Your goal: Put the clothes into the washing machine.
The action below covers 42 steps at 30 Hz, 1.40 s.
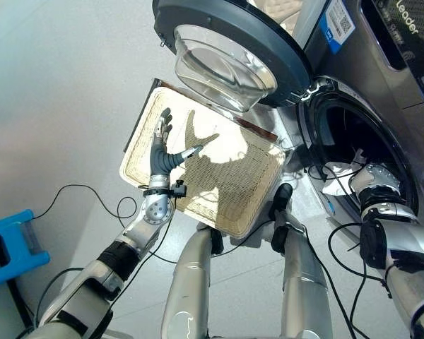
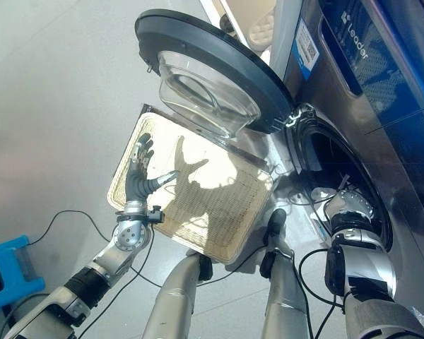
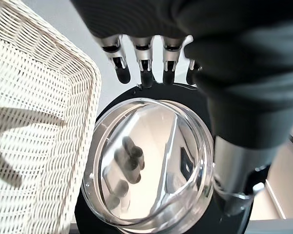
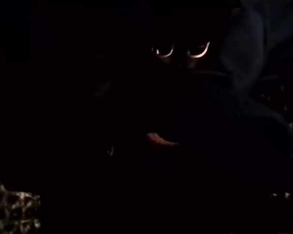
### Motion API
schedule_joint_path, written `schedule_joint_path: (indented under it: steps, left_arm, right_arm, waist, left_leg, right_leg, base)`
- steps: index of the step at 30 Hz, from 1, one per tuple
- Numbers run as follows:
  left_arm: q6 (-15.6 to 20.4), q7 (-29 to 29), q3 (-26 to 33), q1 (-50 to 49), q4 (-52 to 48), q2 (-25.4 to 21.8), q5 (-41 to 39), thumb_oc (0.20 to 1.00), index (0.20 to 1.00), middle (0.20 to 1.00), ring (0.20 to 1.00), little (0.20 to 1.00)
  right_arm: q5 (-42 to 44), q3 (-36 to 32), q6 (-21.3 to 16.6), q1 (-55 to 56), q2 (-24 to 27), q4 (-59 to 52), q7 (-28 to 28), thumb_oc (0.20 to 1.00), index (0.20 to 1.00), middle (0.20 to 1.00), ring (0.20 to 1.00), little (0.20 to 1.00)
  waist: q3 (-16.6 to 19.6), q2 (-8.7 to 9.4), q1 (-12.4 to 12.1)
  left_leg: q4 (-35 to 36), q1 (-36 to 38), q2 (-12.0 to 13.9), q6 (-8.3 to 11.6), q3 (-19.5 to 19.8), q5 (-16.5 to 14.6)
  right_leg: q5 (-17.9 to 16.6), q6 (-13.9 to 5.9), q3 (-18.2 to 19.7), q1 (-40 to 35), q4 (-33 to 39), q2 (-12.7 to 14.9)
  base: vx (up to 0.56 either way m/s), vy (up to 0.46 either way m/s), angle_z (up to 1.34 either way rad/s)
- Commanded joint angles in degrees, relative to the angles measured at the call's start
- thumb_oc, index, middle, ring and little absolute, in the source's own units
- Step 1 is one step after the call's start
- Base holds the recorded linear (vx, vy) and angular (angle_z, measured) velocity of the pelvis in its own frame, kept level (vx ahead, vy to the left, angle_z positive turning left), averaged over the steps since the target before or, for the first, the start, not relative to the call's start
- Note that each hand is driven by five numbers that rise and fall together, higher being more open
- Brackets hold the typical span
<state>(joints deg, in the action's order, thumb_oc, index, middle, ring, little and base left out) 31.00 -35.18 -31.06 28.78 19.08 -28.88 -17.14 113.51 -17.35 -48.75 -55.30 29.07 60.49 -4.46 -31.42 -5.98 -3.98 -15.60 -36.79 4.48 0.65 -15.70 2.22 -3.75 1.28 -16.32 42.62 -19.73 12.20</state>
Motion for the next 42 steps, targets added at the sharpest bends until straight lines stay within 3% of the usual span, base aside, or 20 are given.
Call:
schedule_joint_path:
  steps: [1,4,5,6,7,8,10,11,13,14,15,18,19,23,27,35,42]
  left_arm:
    - [1.0,-1.2,0.7,-0.8,-4.1,0.2,-0.8,1.000,1.000,1.000,1.000,1.000]
    - [1.1,-0.6,0.9,-0.5,-4.0,0.3,-0.9,1.000,1.000,1.000,1.000,1.000]
    - [1.0,-0.8,0.6,-0.1,-3.7,0.5,-1.1,1.000,1.000,1.000,1.000,1.000]
    - [1.0,-0.8,0.6,-0.1,-3.7,0.5,-1.1,1.000,1.000,1.000,1.000,1.000]
    - [0.9,-1.1,0.4,0.5,-3.2,0.7,-1.2,1.000,1.000,1.000,1.000,1.000]
    - [1.0,-1.1,0.4,0.8,-2.7,0.9,-1.2,1.000,1.000,1.000,1.000,1.000]
    - [1.4,-1.5,0.6,1.7,-1.4,1.6,-0.8,1.000,1.000,1.000,1.000,1.000]
    - [1.9,-1.5,0.4,1.9,-0.7,1.3,-1.0,1.000,1.000,1.000,1.000,1.000]
    - [2.0,-1.6,0.4,2.3,0.5,1.7,-0.6,1.000,1.000,1.000,1.000,1.000]
    - [2.1,-1.7,0.3,2.3,0.7,1.7,-0.6,1.000,1.000,1.000,1.000,1.000]
    - [2.5,-1.5,0.5,2.3,1.4,2.0,-0.4,1.000,1.000,1.000,1.000,1.000]
    - [3.5,-1.9,-0.1,1.9,1.7,2.5,0.4,1.000,1.000,1.000,1.000,1.000]
    - [3.5,-1.9,-0.1,1.9,1.7,2.5,0.4,1.000,1.000,1.000,1.000,1.000]
    - [4.0,-1.5,-0.6,1.9,2.0,3.6,1.3,1.000,1.000,1.000,1.000,1.000]
    - [4.3,-1.1,-0.8,1.8,2.0,4.4,2.3,1.000,1.000,1.000,1.000,1.000]
    - [4.3,-2.2,-1.4,1.6,3.9,7.6,5.2,1.000,1.000,1.000,1.000,1.000]
    - [4.5,-3.2,-0.9,1.5,7.7,9.9,6.7,1.000,1.000,1.000,1.000,1.000]
  right_arm:
    - [-0.5,2.4,-6.0,2.7,11.4,-8.6,-5.0,0.200,0.200,0.200,0.200,0.200]
    - [-1.4,4.6,-3.2,2.4,11.2,-7.4,-4.8,0.200,0.200,0.200,0.200,0.200]
    - [-6.5,5.8,-0.9,2.4,10.8,-6.1,-1.4,0.586,0.586,0.586,0.586,0.586]
    - [-6.5,5.8,-0.9,2.4,10.8,-6.1,-1.4,0.586,0.586,0.586,0.586,0.586]
    - [-14.9,7.2,2.9,2.3,10.7,-4.3,6.2,1.000,1.000,1.000,1.000,1.000]
    - [-17.7,7.6,5.1,2.3,10.8,-3.3,8.5,1.000,1.000,1.000,1.000,1.000]
    - [-31.8,10.5,13.9,2.0,11.4,0.4,19.7,1.000,1.000,1.000,1.000,1.000]
    - [-40.6,12.4,20.2,2.6,12.2,2.5,25.6,1.000,1.000,1.000,1.000,1.000]
    - [-49.5,14.3,26.6,2.4,13.0,5.6,32.6,1.000,1.000,1.000,1.000,1.000]
    - [-50.4,14.6,27.8,2.3,13.2,6.1,34.3,1.000,1.000,1.000,1.000,1.000]
    - [-53.3,15.1,31.6,2.0,14.2,8.5,37.8,1.000,1.000,1.000,1.000,1.000]
    - [-56.3,16.6,38.2,1.1,15.3,11.8,44.9,1.000,1.000,1.000,1.000,1.000]
    - [-56.3,16.6,38.2,1.1,15.3,11.8,44.9,1.000,1.000,1.000,1.000,1.000]
    - [-64.2,18.9,44.6,-1.0,15.3,13.7,52.8,1.000,1.000,1.000,1.000,1.000]
    - [-68.6,19.8,47.1,-0.9,14.3,13.8,57.5,1.000,1.000,1.000,1.000,1.000]
    - [-88.5,22.3,45.1,1.4,7.5,10.4,69.9,1.000,1.000,1.000,1.000,1.000]
    - [-99.3,25.9,42.0,6.0,0.2,6.4,70.4,1.000,1.000,1.000,1.000,1.000]
  waist:
    - [1.6,-0.60,3.0]
    - [1.6,-0.61,3.1]
    - [1.6,-0.60,3.1]
    - [1.6,-0.60,3.1]
    - [1.6,-0.54,3.1]
    - [1.6,-0.49,3.1]
    - [1.6,-0.46,3.0]
    - [1.6,-0.31,2.9]
    - [1.6,-0.06,2.9]
    - [1.6,-0.07,2.9]
    - [1.6,-0.05,2.6]
    - [1.6,-0.38,1.9]
    - [1.6,-0.38,1.9]
    - [1.6,-0.97,1.1]
    - [1.6,-1.19,0.9]
    - [1.6,-1.94,1.3]
    - [1.6,-2.22,2.1]
  left_leg:
    - [-5.3,-0.2,-1.0,4.22,0.2,-5.9]
    - [-5.1,-0.4,-1.0,4.12,0.0,-5.4]
    - [-5.1,0.1,-0.9,4.22,-0.1,-5.7]
    - [-5.1,0.1,-0.9,4.22,-0.1,-5.7]
    - [-5.1,0.2,-0.9,4.25,-0.1,-5.7]
    - [-5.0,0.2,-0.8,4.23,-0.2,-5.7]
    - [-4.5,0.2,-0.7,4.12,-0.3,-5.3]
    - [-4.2,0.2,-0.6,4.12,-0.5,-5.1]
    - [-4.0,0.0,-0.4,4.07,-0.7,-4.8]
    - [-3.9,0.0,-0.4,4.05,-0.8,-4.7]
    - [-3.7,-0.1,-0.4,3.98,-0.7,-4.7]
    - [-3.4,-0.5,-0.5,3.71,-0.6,-4.7]
    - [-3.4,-0.5,-0.5,3.71,-0.6,-4.7]
    - [-4.1,-1.4,-0.8,3.26,-0.1,-5.0]
    - [-4.5,-1.8,-0.9,3.04,0.0,-5.3]
    - [-3.7,-1.0,-1.4,2.69,0.0,-5.5]
    - [-3.3,-0.3,-1.5,2.44,-0.6,-5.5]
  right_leg:
    - [1.2,-9.25,-1.0,-2.1,-2.4,2.2]
    - [0.9,-9.05,-1.2,-2.0,-2.1,2.2]
    - [1.3,-9.23,-1.1,-2.3,-2.3,2.2]
    - [1.3,-9.23,-1.1,-2.3,-2.3,2.2]
    - [1.3,-9.24,-1.2,-2.5,-2.3,2.2]
    - [1.3,-9.22,-1.2,-2.5,-2.3,2.2]
    - [1.2,-9.13,-1.2,-2.4,-2.0,2.0]
    - [1.2,-9.13,-1.4,-2.4,-1.8,2.0]
    - [1.0,-9.04,-1.5,-2.2,-1.7,2.0]
    - [1.0,-9.02,-1.5,-2.2,-1.7,2.0]
    - [1.0,-9.00,-1.5,-2.1,-1.7,1.9]
    - [1.1,-8.99,-2.3,-1.7,-1.8,2.0]
    - [1.1,-8.99,-2.3,-1.7,-1.8,2.0]
    - [1.6,-8.84,-2.8,-1.0,-2.8,2.3]
    - [1.8,-8.74,-2.9,-0.6,-3.2,2.4]
    - [1.9,-8.74,-2.6,-1.1,-2.3,1.9]
    - [2.4,-8.58,-2.1,-1.5,-2.2,1.8]
  base:
    - [0.00,0.000,0.00]
    - [0.00,0.000,0.00]
    - [0.00,0.000,0.00]
    - [0.00,0.000,0.00]
    - [0.00,0.000,0.00]
    - [0.00,0.000,0.00]
    - [0.00,0.000,0.00]
    - [0.00,0.000,0.00]
    - [0.00,-0.008,-0.02]
    - [0.01,-0.018,-0.03]
    - [0.00,0.000,0.00]
    - [0.00,-0.011,0.01]
    - [-0.01,-0.031,0.07]
    - [0.00,-0.022,0.06]
    - [0.00,-0.003,0.01]
    - [0.00,0.021,0.00]
    - [0.00,0.058,-0.01]
